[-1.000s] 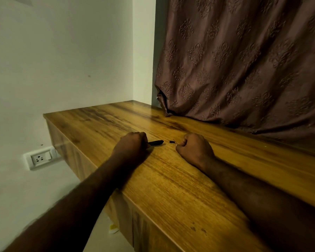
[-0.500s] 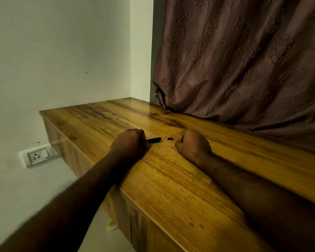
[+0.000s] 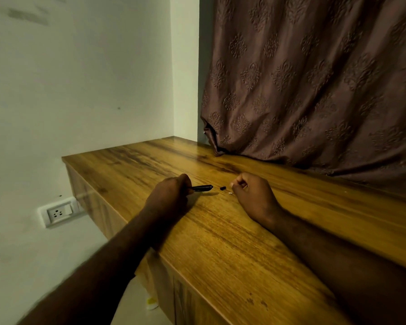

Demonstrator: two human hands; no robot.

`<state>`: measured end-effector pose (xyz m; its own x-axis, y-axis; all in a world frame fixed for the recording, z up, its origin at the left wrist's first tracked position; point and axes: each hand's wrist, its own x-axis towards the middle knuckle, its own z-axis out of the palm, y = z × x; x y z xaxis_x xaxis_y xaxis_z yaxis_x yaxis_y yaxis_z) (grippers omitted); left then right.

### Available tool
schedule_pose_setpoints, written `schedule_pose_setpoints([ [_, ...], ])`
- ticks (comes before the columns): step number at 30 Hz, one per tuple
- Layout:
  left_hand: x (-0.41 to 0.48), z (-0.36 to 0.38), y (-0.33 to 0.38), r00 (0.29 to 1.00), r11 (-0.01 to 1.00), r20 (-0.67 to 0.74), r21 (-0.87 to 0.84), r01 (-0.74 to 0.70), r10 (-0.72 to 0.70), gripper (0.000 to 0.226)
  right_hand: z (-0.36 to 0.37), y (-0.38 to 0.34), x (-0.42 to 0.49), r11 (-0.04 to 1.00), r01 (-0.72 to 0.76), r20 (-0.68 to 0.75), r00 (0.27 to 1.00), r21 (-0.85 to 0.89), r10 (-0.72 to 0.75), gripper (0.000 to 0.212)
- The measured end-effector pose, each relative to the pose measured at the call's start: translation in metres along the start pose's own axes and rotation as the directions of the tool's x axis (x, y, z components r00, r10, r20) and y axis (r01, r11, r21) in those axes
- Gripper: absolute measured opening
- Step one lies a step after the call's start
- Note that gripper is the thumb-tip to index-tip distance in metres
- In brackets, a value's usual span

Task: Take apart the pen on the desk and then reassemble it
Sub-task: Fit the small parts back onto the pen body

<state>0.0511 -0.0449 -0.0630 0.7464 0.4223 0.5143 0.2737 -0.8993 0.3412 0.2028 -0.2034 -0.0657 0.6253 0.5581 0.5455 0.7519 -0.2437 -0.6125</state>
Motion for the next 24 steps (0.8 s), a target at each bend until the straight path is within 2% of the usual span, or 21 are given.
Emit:
schedule_pose_setpoints([
  [5, -0.002, -0.001, -0.002, 1.000, 0.999, -0.020, -0.038, -0.025, 0.024, 0.021, 0.002, 0.002, -0.001, 0.995, 0.094, 0.051, 0.994, -0.017, -0.093, 0.010],
  [9, -0.001, 0.000, -0.004, 0.999, 0.999, -0.044, -0.034, -0.029, 0.027, 0.022, 0.003, 0.002, -0.002, 0.993, 0.116, 0.069, 0.991, -0.025, -0.114, 0.011],
  [24, 0.001, 0.007, -0.013, 0.997, 0.999, -0.066, -0.021, -0.034, 0.033, 0.020, -0.004, 0.002, -0.005, 0.999, -0.017, 0.106, 0.994, 0.027, 0.014, 0.012],
])
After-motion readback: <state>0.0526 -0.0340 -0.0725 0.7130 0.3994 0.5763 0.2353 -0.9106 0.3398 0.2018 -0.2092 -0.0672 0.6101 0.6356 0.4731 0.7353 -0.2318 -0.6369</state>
